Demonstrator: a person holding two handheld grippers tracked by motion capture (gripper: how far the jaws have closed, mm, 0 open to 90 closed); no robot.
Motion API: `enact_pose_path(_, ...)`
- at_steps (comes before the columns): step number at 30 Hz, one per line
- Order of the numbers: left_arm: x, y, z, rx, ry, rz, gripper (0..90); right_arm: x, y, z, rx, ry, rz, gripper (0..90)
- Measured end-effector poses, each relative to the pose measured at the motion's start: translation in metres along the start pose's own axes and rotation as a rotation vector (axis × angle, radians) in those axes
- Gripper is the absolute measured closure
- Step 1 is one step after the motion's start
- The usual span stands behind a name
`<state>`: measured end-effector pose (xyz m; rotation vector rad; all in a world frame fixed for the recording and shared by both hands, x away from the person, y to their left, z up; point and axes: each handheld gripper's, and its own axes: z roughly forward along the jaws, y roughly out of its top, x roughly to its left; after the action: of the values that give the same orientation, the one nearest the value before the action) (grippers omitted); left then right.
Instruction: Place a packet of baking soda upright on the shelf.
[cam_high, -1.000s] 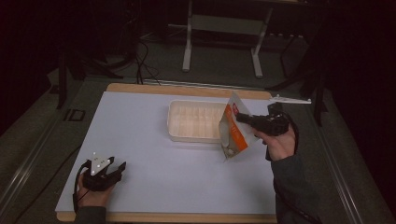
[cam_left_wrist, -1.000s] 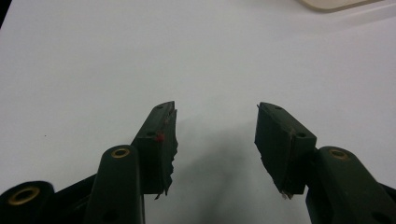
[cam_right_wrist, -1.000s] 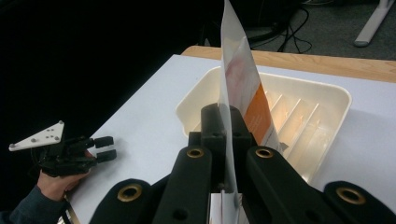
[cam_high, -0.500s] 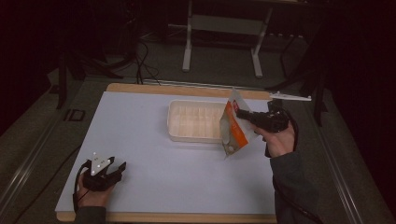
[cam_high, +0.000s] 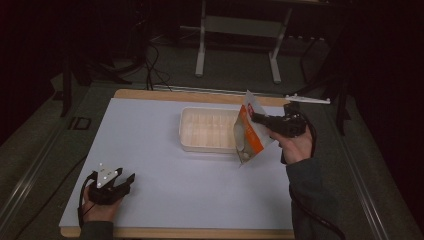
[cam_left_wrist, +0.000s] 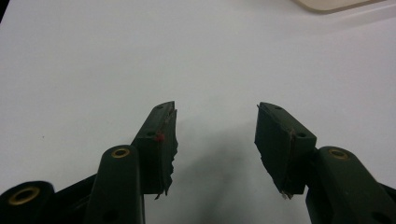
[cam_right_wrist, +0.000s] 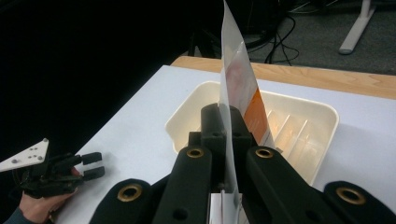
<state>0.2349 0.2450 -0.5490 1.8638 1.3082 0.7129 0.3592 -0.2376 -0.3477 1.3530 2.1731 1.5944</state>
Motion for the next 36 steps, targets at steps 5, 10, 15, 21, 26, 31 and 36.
enact_pose_path(5,0.0,0.0,0.0,0.0,-0.002,0.003,48.2,0.0,0.003,0.002,-0.012,-0.005,0.004,90.0)
enact_pose_path(10,0.0,0.0,0.0,-0.001,-0.002,0.002,48.2,-0.002,0.007,0.004,-0.021,-0.019,0.012,90.0)
enact_pose_path(15,0.0,0.0,0.0,-0.002,-0.003,0.002,48.2,-0.002,0.01,0.006,-0.036,-0.058,0.01,90.0)
enact_pose_path(21,0.0,0.0,-0.001,-0.003,-0.003,0.003,48.5,-0.001,0.014,0.011,-0.039,-0.091,0.0,90.0)
enact_pose_path(26,0.0,-0.001,-0.001,-0.003,-0.002,0.002,48.4,-0.003,0.017,0.015,-0.048,-0.1,0.015,90.0)
enact_pose_path(31,0.0,-0.001,-0.001,-0.002,-0.003,0.001,48.5,-0.005,0.02,0.017,-0.055,-0.108,0.02,90.0)
enact_pose_path(36,0.0,0.0,0.0,-0.001,-0.003,0.002,48.5,-0.008,0.023,0.02,-0.064,-0.115,0.027,90.0)
